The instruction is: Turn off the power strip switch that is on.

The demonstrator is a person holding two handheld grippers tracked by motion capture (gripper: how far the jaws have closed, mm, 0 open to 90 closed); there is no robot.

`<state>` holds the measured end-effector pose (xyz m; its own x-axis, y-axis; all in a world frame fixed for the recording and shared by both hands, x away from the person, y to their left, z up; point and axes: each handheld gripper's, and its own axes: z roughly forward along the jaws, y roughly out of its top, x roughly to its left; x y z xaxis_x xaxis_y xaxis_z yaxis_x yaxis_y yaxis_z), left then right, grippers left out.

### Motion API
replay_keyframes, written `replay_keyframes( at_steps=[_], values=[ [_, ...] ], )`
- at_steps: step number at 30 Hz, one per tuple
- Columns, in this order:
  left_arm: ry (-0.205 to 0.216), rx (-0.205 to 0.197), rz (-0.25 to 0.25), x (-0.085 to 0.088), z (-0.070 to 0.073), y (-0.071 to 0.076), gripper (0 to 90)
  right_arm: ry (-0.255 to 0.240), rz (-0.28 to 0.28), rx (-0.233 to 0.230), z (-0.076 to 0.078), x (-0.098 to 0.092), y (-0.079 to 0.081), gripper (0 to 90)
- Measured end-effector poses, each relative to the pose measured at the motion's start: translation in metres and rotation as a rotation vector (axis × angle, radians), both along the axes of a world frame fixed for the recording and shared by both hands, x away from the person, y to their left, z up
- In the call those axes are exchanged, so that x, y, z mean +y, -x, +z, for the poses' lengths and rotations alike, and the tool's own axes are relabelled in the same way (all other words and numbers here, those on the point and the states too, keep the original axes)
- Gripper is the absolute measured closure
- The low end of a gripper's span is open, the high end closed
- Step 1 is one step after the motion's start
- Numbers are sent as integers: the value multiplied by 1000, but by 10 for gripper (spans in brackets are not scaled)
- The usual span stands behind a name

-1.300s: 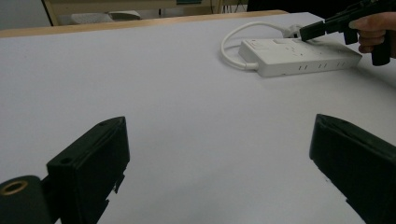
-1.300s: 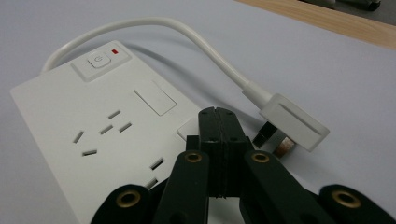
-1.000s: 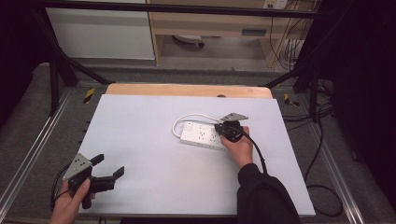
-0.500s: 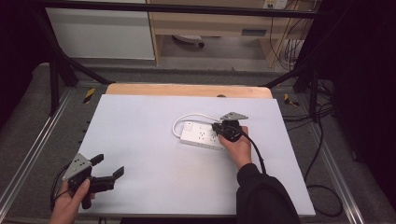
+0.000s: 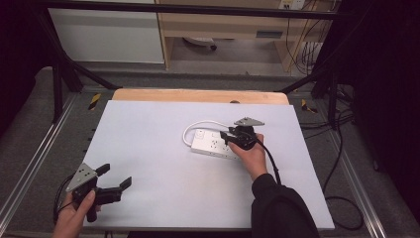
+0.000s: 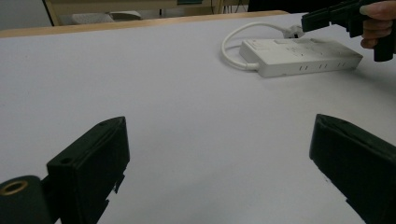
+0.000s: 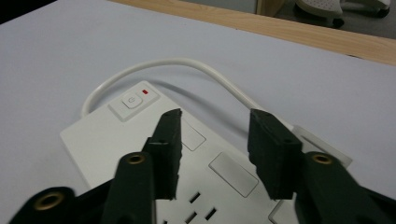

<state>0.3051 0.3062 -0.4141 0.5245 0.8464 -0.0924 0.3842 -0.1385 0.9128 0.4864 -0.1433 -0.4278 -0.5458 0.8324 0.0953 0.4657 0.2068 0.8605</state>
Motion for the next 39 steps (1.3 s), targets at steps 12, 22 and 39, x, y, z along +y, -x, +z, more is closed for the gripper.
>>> replay_keyframes(
  at_steps=[12,22,39],
  values=[
    [0,0,2,0,0,0,48,7,-43,30,10,9,-2,39],
    [0,0,2,0,0,0,48,11,-25,38,17,10,0,48],
    [1,2,3,1,0,0,48,-21,-24,11,35,-2,4,73]
  ],
)
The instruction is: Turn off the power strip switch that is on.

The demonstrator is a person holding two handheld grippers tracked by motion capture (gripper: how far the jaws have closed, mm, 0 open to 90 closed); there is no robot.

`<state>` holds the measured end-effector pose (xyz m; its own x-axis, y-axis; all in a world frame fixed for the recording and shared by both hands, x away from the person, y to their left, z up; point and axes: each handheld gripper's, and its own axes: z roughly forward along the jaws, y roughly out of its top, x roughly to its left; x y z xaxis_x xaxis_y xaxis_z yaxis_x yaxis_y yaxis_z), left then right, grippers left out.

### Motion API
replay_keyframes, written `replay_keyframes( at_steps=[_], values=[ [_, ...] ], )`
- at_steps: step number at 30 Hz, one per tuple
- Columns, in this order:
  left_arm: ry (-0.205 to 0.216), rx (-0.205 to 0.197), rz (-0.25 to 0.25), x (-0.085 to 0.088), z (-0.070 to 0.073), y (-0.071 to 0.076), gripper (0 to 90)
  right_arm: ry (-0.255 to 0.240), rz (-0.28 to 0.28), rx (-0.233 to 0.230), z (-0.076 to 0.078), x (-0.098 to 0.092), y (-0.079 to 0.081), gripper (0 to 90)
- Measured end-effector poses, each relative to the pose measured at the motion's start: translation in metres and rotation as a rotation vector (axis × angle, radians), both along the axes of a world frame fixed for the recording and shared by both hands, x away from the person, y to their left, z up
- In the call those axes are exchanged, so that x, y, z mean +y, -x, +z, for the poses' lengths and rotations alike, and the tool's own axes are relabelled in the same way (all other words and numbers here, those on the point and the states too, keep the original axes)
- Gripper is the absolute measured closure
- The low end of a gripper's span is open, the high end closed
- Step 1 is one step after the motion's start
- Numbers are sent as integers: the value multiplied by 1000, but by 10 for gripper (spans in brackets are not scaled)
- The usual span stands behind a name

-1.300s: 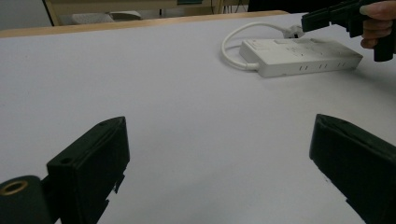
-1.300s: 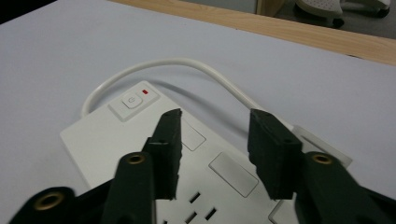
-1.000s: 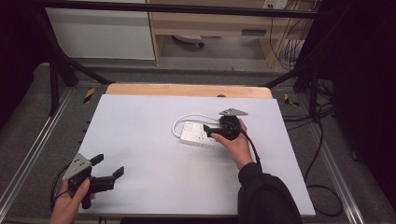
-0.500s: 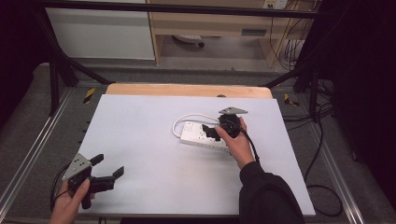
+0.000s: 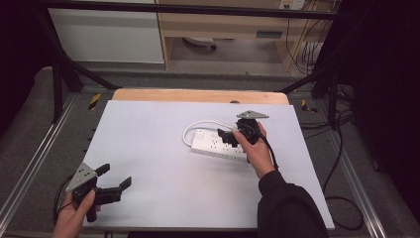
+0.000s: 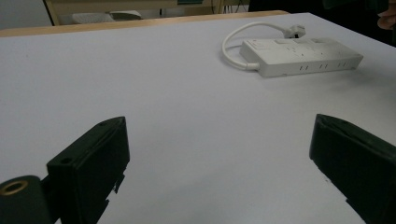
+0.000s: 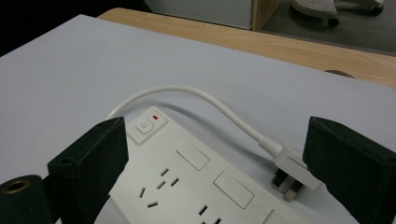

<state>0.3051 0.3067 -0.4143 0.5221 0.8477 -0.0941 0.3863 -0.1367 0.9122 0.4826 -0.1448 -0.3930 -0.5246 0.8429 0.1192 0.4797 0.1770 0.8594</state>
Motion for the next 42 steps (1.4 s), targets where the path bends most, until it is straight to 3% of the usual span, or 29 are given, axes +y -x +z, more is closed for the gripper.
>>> replay_keyframes(
  at_steps=[12,30,42],
  values=[
    [-1,1,0,0,0,0,48,-28,8,-29,18,-21,8,75],
    [-2,2,1,0,0,0,48,-60,-25,-112,46,-58,26,54],
    [-2,2,2,0,0,0,48,-61,-24,-125,53,-81,42,54]
  ],
)
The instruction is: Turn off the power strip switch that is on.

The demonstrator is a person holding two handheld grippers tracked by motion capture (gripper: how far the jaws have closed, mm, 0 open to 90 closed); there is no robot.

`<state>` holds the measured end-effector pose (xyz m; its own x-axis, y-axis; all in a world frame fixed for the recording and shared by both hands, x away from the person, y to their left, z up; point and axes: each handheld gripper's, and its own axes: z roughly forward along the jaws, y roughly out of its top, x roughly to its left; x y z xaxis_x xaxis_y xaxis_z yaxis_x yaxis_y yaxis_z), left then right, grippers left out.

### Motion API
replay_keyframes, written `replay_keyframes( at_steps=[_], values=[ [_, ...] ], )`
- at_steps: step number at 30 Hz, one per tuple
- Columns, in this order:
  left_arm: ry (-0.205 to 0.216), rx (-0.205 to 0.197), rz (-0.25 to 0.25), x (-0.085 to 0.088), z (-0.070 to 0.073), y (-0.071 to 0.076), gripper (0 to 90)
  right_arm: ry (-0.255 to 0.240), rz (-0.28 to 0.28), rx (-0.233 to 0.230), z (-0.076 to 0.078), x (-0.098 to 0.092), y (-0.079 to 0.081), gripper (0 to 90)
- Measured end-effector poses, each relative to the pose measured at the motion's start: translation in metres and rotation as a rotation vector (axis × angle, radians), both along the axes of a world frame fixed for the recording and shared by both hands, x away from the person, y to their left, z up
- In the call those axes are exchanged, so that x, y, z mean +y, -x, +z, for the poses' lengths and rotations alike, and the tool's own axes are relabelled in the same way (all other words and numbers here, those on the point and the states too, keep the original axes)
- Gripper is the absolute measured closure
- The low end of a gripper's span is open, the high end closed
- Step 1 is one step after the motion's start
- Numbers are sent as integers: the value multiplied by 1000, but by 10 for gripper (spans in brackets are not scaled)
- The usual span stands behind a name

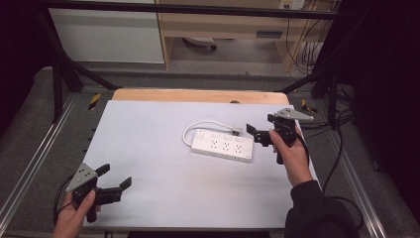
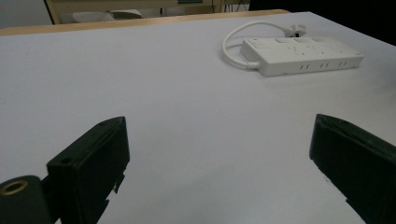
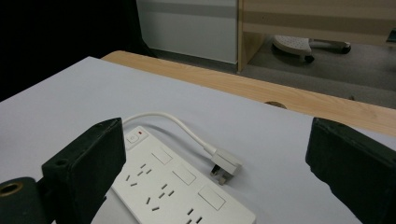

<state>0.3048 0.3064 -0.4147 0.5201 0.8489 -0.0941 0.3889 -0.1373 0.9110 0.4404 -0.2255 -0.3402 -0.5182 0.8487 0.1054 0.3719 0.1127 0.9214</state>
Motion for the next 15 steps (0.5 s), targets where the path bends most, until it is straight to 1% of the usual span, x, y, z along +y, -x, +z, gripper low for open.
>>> replay_keyframes(
  at_steps=[3,6,8,12,15],
  values=[
    [0,0,1,0,0,0,48,8,-7,-9,1,-6,6,51],
    [0,0,0,0,0,0,48,5,-16,-16,2,-12,12,48],
    [0,0,1,0,0,0,48,5,-19,-27,3,-15,16,47],
    [1,0,1,0,0,0,48,8,-34,-64,4,-25,25,49],
    [1,0,1,0,0,0,48,2,-41,-76,5,-31,31,62]
  ],
)
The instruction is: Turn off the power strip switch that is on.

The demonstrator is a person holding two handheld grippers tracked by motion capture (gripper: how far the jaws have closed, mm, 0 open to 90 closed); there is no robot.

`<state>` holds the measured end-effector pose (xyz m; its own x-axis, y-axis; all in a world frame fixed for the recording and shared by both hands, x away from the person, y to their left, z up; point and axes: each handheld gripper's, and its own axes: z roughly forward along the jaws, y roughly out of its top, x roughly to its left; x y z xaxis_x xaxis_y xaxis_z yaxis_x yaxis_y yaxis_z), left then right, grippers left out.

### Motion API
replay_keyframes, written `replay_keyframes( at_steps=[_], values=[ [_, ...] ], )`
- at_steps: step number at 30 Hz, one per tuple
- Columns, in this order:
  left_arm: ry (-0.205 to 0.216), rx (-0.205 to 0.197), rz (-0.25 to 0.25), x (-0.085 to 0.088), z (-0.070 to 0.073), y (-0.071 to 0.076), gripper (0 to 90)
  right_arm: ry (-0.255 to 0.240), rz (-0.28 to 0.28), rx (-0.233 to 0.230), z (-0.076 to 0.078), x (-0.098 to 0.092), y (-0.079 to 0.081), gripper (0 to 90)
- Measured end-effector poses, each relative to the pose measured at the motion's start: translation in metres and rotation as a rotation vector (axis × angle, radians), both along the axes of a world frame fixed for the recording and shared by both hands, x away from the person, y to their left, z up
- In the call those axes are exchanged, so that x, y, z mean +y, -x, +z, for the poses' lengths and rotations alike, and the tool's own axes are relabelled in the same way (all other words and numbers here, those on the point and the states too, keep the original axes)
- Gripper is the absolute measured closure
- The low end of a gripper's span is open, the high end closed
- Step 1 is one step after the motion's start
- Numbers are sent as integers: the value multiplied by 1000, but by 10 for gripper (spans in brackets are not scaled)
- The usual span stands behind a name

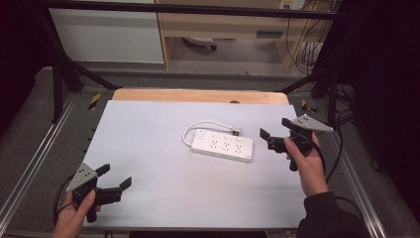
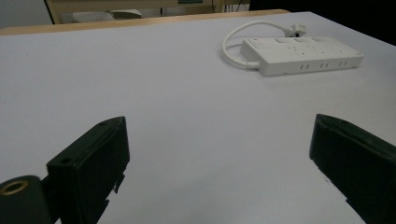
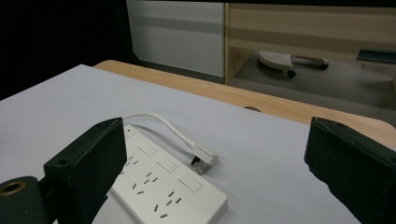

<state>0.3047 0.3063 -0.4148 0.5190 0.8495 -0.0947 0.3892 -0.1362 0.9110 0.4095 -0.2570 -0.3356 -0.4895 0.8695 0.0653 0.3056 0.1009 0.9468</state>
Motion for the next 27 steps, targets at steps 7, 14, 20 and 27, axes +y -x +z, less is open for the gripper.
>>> replay_keyframes(
  at_steps=[7,14,20,27],
  values=[
    [-1,1,2,0,0,0,48,-9,-2,-1,-7,-16,14,69],
    [1,1,3,0,0,0,48,13,-11,-8,-19,-26,29,56],
    [0,-2,1,1,0,1,48,13,-20,-11,-33,-31,39,50],
    [0,-1,6,1,-1,1,48,-13,-29,-10,-50,-35,48,50]
  ],
)
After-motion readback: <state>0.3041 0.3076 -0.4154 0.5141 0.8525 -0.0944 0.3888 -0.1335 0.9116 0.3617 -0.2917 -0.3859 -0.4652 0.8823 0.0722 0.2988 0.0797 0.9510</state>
